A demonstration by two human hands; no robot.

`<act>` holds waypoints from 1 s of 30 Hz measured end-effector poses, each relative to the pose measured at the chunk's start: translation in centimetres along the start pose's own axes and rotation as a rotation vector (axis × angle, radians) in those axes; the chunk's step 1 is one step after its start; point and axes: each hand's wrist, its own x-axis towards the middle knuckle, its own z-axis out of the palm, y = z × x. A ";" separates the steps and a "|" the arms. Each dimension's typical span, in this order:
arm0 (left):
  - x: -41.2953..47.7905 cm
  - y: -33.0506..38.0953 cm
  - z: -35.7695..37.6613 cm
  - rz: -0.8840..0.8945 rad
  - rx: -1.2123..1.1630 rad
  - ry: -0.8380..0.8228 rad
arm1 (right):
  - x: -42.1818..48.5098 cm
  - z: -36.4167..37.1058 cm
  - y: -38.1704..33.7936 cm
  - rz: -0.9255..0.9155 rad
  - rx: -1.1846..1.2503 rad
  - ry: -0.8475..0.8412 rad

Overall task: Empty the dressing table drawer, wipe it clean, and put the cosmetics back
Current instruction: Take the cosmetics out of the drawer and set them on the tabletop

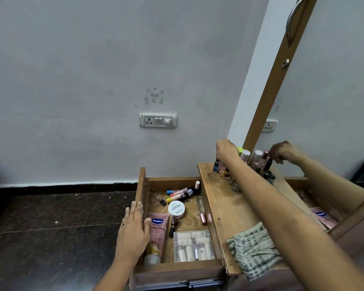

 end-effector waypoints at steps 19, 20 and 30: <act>-0.2 0.0 -0.4 0.028 0.003 0.005 | -10.4 25.8 -18.1 -0.298 -0.415 -0.349; -0.2 0.0 -0.4 0.032 -0.002 0.006 | -10.9 26.7 -17.9 -0.301 -0.443 -0.400; 0.0 -0.2 -0.2 0.040 -0.012 0.009 | -11.8 32.5 -14.6 -0.324 -0.601 -0.420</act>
